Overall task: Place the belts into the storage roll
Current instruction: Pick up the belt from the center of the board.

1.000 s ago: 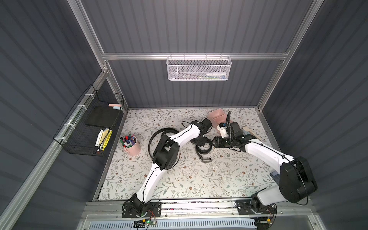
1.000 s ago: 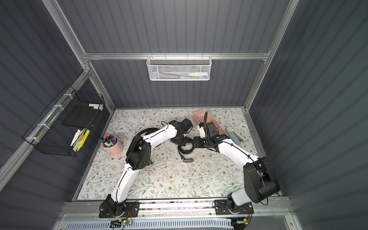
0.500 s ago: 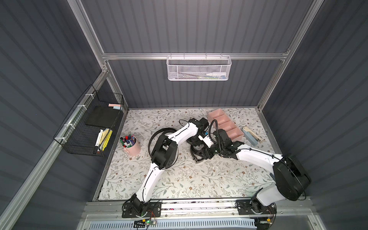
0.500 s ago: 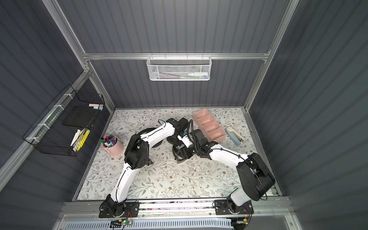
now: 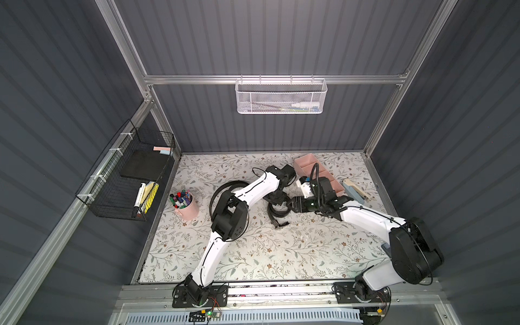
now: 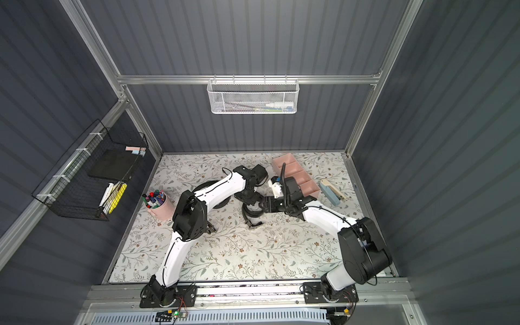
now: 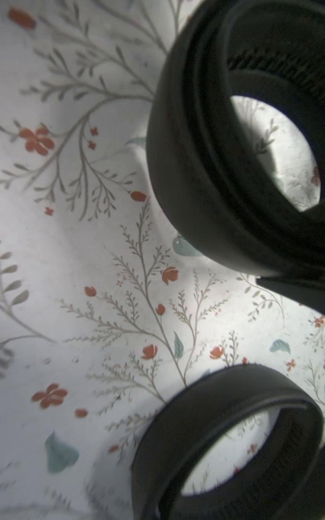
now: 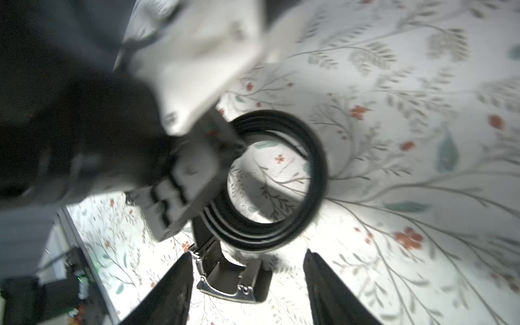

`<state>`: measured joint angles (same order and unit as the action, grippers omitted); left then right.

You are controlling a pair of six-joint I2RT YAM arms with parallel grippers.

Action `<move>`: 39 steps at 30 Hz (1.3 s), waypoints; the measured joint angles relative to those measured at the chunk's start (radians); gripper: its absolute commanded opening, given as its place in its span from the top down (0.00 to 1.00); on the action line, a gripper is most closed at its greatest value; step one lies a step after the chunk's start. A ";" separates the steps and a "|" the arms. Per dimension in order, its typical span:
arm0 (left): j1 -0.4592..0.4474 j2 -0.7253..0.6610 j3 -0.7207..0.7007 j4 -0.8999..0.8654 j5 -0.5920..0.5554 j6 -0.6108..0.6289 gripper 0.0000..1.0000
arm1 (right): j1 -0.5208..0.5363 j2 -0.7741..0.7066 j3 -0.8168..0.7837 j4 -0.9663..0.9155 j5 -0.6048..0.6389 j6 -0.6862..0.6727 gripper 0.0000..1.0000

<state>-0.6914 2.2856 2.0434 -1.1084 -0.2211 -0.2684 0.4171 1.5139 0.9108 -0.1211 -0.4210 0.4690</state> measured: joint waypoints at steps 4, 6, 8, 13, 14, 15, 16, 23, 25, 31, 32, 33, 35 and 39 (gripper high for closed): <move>-0.006 -0.085 -0.053 0.039 -0.046 0.030 0.98 | -0.100 0.002 0.035 -0.067 -0.090 0.274 0.36; -0.006 -0.128 -0.087 0.069 -0.064 0.042 0.98 | -0.103 -0.009 0.042 -0.083 -0.117 0.408 0.35; -0.006 -0.169 -0.129 0.101 -0.084 0.056 0.98 | -0.098 -0.035 0.053 -0.095 -0.138 0.548 0.35; -0.012 -0.230 -0.193 0.158 -0.118 0.089 0.98 | -0.093 -0.048 0.226 -0.163 -0.156 0.795 0.35; -0.012 -0.235 -0.194 0.165 -0.123 0.094 0.98 | -0.091 -0.045 0.270 -0.169 -0.159 0.839 0.36; -0.013 -0.238 -0.194 0.171 -0.127 0.097 0.98 | -0.089 -0.039 0.306 -0.173 -0.163 0.876 0.36; -0.015 -0.240 -0.194 0.177 -0.132 0.100 0.98 | -0.085 -0.031 0.341 -0.174 -0.167 0.914 0.36; -0.034 -0.251 -0.200 0.205 -0.153 0.105 0.98 | -0.037 0.018 0.409 -0.213 -0.159 1.147 0.37; -0.039 -0.261 -0.210 0.215 -0.161 0.105 0.98 | -0.033 0.029 0.411 -0.239 -0.149 1.192 0.37; -0.046 -0.292 -0.224 0.235 -0.181 0.104 0.98 | -0.034 0.029 0.382 -0.245 -0.107 1.300 0.37; -0.046 -0.297 -0.229 0.240 -0.185 0.104 0.98 | -0.034 0.030 0.374 -0.244 -0.105 1.310 0.37; -0.046 -0.301 -0.234 0.245 -0.187 0.104 0.98 | -0.034 0.031 0.370 -0.245 -0.105 1.316 0.37; -0.047 -0.307 -0.246 0.249 -0.192 0.103 0.98 | -0.034 0.038 0.369 -0.245 -0.109 1.336 0.37; -0.052 -0.309 -0.263 0.256 -0.193 0.103 0.98 | -0.033 0.051 0.369 -0.239 -0.111 1.360 0.37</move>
<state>-0.7437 1.9770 1.7805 -0.8524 -0.4141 -0.1650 0.3843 1.5650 1.2800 -0.3603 -0.5316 1.8294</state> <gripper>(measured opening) 0.217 0.626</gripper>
